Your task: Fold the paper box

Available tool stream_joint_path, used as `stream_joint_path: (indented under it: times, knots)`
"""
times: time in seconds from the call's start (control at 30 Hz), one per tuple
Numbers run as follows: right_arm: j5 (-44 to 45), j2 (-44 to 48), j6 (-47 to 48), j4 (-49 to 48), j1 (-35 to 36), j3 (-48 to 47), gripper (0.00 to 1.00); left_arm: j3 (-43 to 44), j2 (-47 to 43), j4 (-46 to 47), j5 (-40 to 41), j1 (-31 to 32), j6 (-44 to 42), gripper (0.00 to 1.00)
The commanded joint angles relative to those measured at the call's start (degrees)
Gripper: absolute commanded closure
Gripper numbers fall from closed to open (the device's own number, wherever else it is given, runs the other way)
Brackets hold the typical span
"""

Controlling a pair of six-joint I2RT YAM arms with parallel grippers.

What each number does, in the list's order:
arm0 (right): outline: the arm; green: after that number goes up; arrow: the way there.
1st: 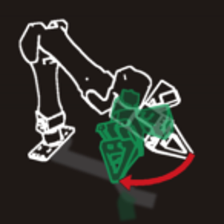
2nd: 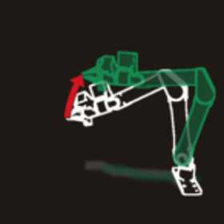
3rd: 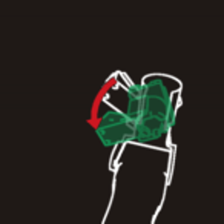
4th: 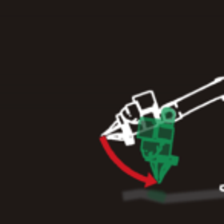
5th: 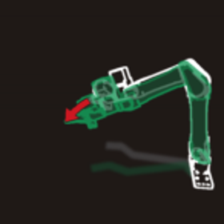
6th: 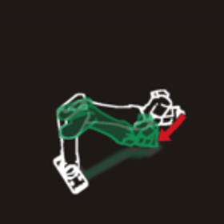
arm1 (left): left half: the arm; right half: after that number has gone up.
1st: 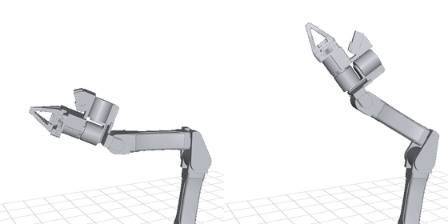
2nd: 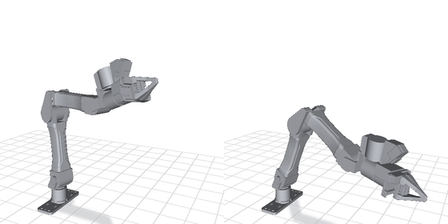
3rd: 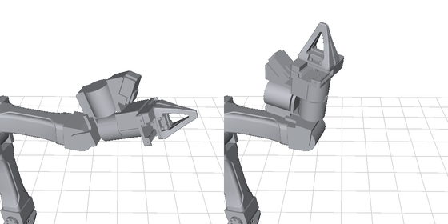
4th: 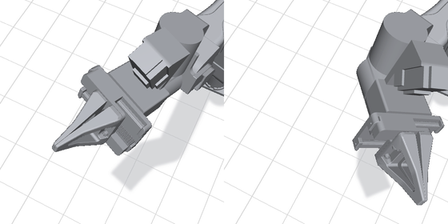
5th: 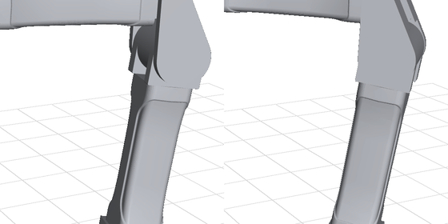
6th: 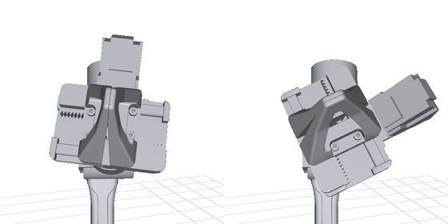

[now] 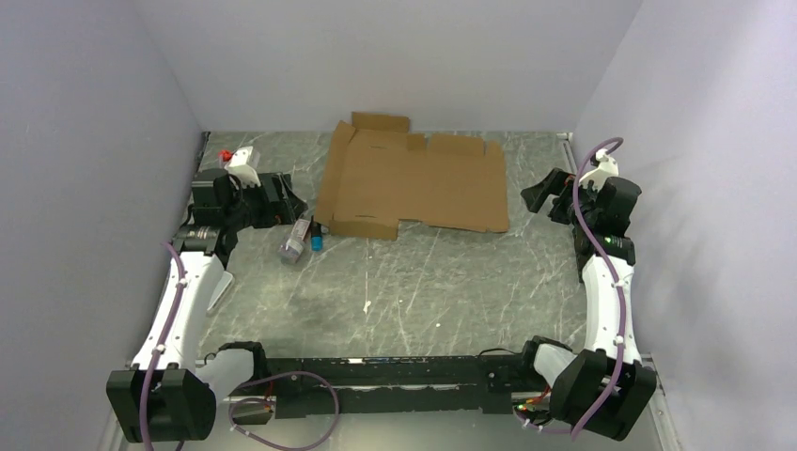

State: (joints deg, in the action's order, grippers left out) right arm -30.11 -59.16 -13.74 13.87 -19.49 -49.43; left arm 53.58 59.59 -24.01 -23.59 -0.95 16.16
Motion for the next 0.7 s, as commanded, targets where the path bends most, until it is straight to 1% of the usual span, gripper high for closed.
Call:
stream_joint_path:
  times: [0.0, 0.1, 0.23, 0.3, 0.33, 0.37, 0.43, 0.57, 0.63, 0.67]
  knots:
    - [-1.41, -0.64, 0.49, -1.48, -0.25, -1.28, 0.0, 0.34, -0.01, 3.25, -4.66, -0.1, -0.71, 0.01]
    - [-2.76, -0.96, 1.92, -1.97, -0.28, -0.6, 0.0, 0.31, 0.0, 3.82, -6.87, -0.07, -0.39, 0.01]
    - [-7.36, -0.47, 6.07, -3.28, -0.29, 1.18, 0.0, -0.14, 0.29, 4.92, -8.93, -0.02, 0.53, 0.01]
    - [-11.57, -0.32, 10.45, -3.42, -0.23, 2.56, 0.0, -0.35, 0.79, 5.61, -10.53, -0.09, 1.29, 0.01]
    - [-14.94, -0.34, 13.72, -3.48, -0.23, 3.15, 0.0, -0.54, 1.05, 6.13, -11.38, -0.04, 1.85, 0.01]
    - [-20.12, -0.27, 16.87, -3.38, -0.17, 3.79, 0.0, -0.71, 1.38, 6.75, -12.44, -0.03, 2.6, 0.01]
    - [-25.74, 0.12, 21.26, -2.72, -0.2, 4.61, 0.0, -1.2, 2.13, 8.11, -14.55, -0.08, 4.36, 0.01]
    - [-28.65, -0.04, 25.27, 0.37, 0.02, 4.26, 0.0, -3.28, 5.01, 11.77, -18.26, -0.04, 10.99, 0.01]
    - [-29.31, -0.21, 26.81, 1.14, -0.01, 4.35, 0.0, -5.68, 6.97, 15.41, -20.25, -0.04, 15.94, 0.01]
    - [-29.38, -0.18, 26.84, 1.08, -0.02, 4.56, 0.0, -7.26, 7.93, 19.18, -21.21, 0.1, 19.0, 0.02]
